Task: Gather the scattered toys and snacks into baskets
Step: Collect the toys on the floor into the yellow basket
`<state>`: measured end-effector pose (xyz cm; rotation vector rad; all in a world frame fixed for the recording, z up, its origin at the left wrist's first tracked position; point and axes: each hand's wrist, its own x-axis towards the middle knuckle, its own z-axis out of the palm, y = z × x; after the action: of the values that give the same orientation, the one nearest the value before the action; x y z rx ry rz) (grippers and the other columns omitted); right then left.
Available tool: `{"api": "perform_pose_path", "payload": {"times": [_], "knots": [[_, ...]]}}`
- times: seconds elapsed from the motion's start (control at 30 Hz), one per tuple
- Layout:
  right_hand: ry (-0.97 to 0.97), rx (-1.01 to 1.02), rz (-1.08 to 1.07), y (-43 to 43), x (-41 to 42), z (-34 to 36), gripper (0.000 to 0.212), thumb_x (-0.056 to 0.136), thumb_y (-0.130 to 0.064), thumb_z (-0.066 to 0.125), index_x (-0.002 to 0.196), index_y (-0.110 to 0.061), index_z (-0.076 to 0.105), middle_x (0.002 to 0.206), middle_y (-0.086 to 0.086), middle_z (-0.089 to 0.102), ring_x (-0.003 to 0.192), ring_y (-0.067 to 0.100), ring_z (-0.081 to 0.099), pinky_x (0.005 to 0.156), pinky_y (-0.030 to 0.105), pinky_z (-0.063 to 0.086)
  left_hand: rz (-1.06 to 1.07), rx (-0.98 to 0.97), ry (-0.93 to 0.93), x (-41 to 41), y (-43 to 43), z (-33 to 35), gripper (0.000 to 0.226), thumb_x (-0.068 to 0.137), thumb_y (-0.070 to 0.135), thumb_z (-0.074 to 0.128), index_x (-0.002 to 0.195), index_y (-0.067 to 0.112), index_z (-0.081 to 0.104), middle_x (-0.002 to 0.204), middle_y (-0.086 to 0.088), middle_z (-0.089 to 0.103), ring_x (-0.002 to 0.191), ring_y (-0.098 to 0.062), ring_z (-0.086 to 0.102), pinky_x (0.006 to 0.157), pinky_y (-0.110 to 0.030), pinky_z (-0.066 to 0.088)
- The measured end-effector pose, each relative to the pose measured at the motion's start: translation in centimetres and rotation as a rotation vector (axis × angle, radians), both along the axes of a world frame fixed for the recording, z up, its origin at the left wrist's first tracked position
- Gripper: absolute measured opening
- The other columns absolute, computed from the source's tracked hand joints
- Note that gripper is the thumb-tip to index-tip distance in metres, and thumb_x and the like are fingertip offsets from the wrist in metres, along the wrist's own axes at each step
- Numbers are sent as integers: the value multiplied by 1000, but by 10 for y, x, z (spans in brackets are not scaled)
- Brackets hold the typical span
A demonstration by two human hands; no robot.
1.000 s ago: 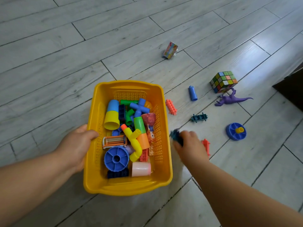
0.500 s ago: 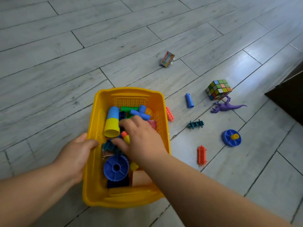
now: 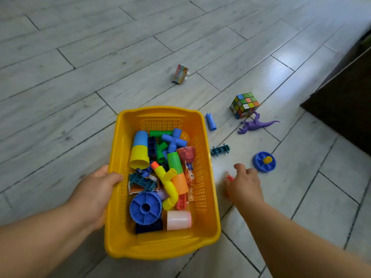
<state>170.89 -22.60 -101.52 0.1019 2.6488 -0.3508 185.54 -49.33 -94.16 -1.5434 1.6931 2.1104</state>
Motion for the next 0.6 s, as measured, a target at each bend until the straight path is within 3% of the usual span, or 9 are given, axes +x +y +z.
{"api": "perform_pose_path", "payload": {"times": [0.1,0.3,0.4,0.5,0.6], "knots": [[-46,36,60,2,2,-11,53,92,-37,55,138,-29,31,128,9,39,114,28,47,79,34,43,1,0,-10,-9,14,-1,22,96,2,47,94,17,64,67,-13,73,56,-30,67,69,-47,55],[-106,51,143,4,-2,-18,36,92,-29,54,125,-24,39,114,8,46,91,23,53,73,34,51,-5,-4,-39,-19,37,5,22,96,3,48,96,16,65,86,-24,72,77,-39,66,83,-61,53],[41,-101,-12,0,-20,3,37,92,-26,56,127,-22,42,119,9,50,91,22,56,73,34,50,0,-8,-36,-24,43,8,22,96,3,47,93,16,65,87,-26,71,76,-39,65,82,-64,51],[291,-375,-123,-14,-38,43,41,92,-28,58,130,-25,42,126,4,49,103,22,58,81,39,54,7,0,-20,-34,49,10,23,95,2,46,91,16,65,98,-35,66,81,-42,62,83,-68,49],[447,-461,38,-30,-40,78,34,92,-33,56,124,-27,46,120,-1,50,102,16,55,83,38,52,23,-8,0,-45,53,8,22,93,3,47,87,16,64,105,-40,61,81,-43,60,80,-71,47]]}}
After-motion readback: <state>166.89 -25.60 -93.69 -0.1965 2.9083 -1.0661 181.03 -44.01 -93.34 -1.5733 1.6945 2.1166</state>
